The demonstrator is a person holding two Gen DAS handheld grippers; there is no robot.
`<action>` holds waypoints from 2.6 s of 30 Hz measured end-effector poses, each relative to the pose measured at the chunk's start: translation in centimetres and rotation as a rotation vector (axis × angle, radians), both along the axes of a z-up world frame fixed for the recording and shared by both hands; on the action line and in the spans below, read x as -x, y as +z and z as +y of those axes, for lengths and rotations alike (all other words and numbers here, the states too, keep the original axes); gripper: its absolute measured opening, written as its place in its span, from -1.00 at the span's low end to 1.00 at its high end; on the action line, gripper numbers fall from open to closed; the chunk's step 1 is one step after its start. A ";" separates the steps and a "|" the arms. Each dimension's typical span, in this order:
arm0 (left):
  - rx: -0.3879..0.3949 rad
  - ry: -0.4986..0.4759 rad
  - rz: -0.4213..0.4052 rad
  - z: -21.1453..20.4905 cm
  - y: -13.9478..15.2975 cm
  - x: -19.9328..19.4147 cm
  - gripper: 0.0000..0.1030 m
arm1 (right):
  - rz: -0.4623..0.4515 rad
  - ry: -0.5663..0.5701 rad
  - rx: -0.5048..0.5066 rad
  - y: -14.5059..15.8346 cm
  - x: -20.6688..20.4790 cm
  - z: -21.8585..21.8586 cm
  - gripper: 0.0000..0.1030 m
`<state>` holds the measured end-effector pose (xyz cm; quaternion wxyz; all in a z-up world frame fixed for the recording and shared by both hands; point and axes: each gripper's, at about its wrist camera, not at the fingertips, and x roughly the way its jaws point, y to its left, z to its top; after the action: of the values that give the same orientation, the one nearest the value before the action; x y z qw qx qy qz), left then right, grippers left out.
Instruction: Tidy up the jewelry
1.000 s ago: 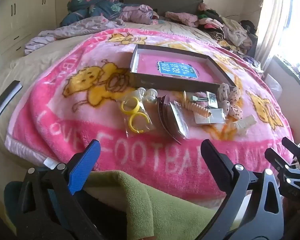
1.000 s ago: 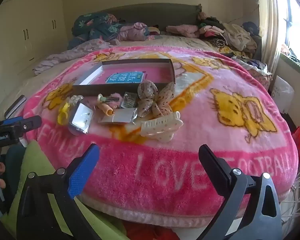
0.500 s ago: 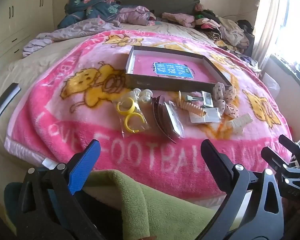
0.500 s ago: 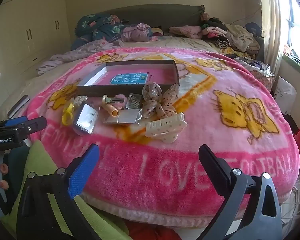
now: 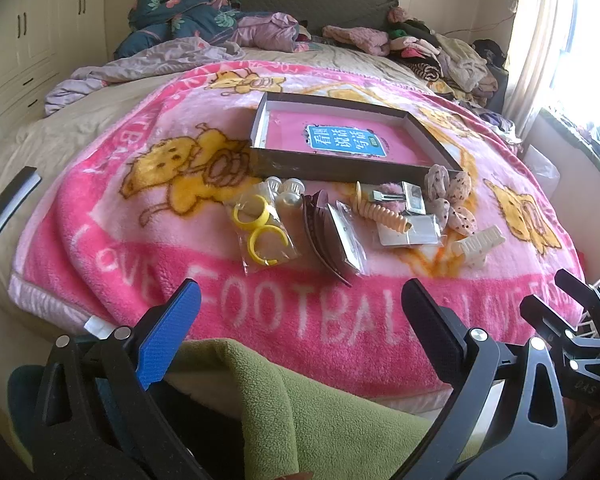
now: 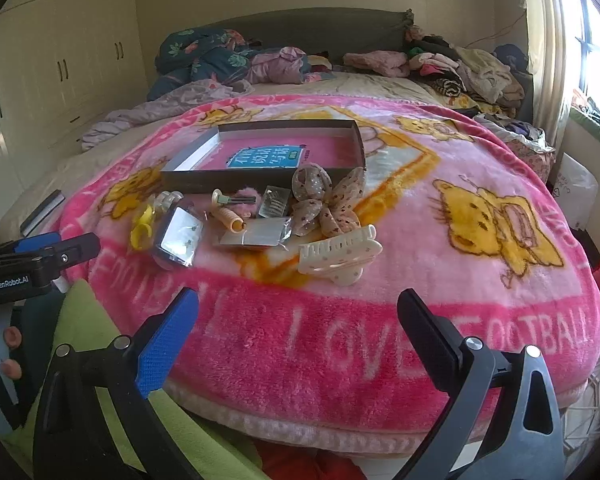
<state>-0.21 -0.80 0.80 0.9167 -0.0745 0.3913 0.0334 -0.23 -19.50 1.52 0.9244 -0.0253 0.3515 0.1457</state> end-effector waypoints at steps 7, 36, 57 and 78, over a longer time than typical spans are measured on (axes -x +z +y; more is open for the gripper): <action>-0.003 -0.006 0.000 0.3 -0.4 -0.1 0.82 | 0.001 0.006 -0.011 0.0 0.0 -0.1 0.92; -0.009 -0.023 -0.009 -1.5 0.4 0.3 0.82 | 0.001 0.008 -0.016 0.1 0.0 -0.1 0.92; 0.001 0.008 -0.007 0.5 0.1 -0.3 0.82 | 0.029 0.064 -0.027 0.2 -1.4 1.6 0.92; 0.122 -0.067 0.086 2.2 -2.3 -3.8 0.82 | 0.081 -0.012 -0.009 -2.3 -6.6 -0.5 0.92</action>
<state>3.55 1.37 -1.46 0.8935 -0.1155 0.4336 -0.0180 6.34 -20.04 -0.82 0.9103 -0.0133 0.3883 0.1426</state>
